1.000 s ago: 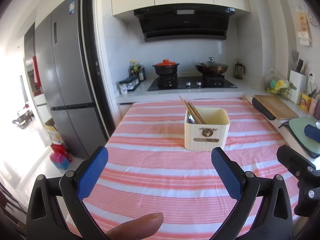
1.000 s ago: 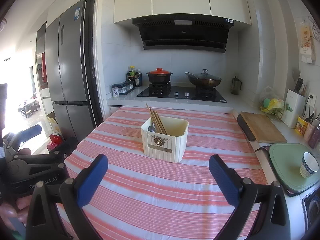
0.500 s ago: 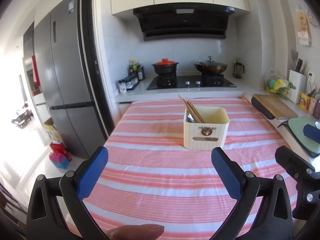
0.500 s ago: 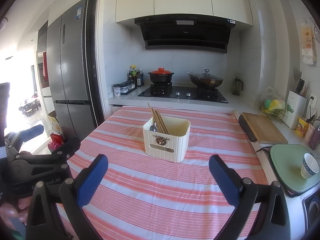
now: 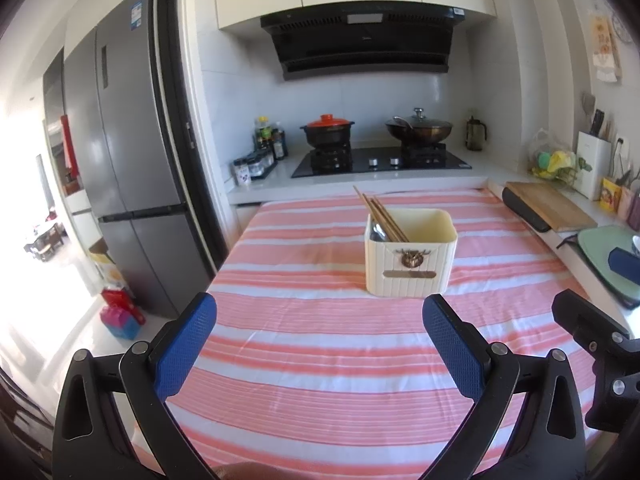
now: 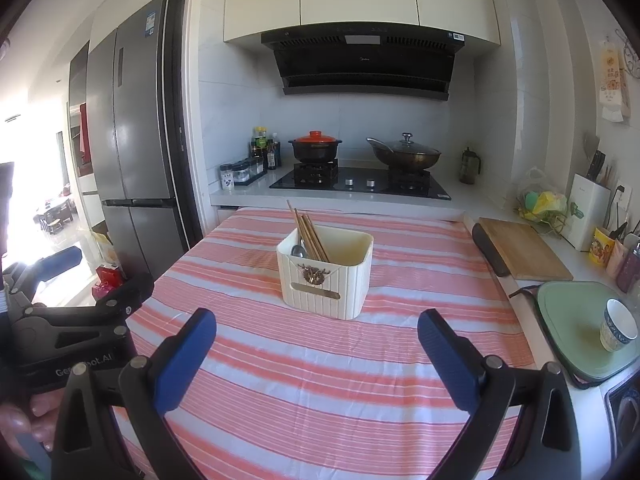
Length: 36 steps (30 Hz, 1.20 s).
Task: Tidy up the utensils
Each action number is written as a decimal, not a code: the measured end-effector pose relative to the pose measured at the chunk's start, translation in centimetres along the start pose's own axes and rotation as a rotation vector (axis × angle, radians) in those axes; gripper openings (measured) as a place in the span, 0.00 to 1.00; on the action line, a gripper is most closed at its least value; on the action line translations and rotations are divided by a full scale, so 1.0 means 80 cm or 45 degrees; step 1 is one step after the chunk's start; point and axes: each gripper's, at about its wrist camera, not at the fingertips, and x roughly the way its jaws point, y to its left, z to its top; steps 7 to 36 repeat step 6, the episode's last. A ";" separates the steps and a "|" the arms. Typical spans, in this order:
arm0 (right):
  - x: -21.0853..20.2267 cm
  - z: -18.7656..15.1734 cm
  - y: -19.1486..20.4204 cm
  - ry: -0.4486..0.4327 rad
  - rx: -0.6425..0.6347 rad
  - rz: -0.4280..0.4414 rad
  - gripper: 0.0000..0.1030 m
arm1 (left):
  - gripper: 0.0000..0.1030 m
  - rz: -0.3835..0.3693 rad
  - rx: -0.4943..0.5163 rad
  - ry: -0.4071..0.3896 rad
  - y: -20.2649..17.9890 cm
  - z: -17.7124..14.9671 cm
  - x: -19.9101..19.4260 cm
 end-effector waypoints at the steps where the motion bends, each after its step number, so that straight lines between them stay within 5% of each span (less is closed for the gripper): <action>1: 0.001 0.000 0.000 0.003 0.001 -0.003 1.00 | 1.00 -0.003 -0.006 0.002 0.001 0.001 0.001; 36: 0.006 -0.003 -0.004 0.017 0.010 -0.009 1.00 | 1.00 0.005 -0.025 -0.010 0.003 0.001 0.001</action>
